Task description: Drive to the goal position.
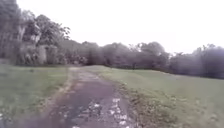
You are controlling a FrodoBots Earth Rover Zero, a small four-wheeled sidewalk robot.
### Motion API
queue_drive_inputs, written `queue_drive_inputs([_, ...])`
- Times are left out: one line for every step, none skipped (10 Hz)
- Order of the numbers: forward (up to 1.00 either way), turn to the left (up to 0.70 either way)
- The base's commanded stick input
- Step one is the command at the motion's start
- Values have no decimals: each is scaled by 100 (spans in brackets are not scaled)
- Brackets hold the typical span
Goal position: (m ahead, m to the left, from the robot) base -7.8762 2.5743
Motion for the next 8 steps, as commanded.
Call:
queue_drive_inputs([100,24])
queue_drive_inputs([100,27])
queue_drive_inputs([100,27])
queue_drive_inputs([100,27])
queue_drive_inputs([100,27])
queue_drive_inputs([100,27])
queue_drive_inputs([100,27])
queue_drive_inputs([100,27])
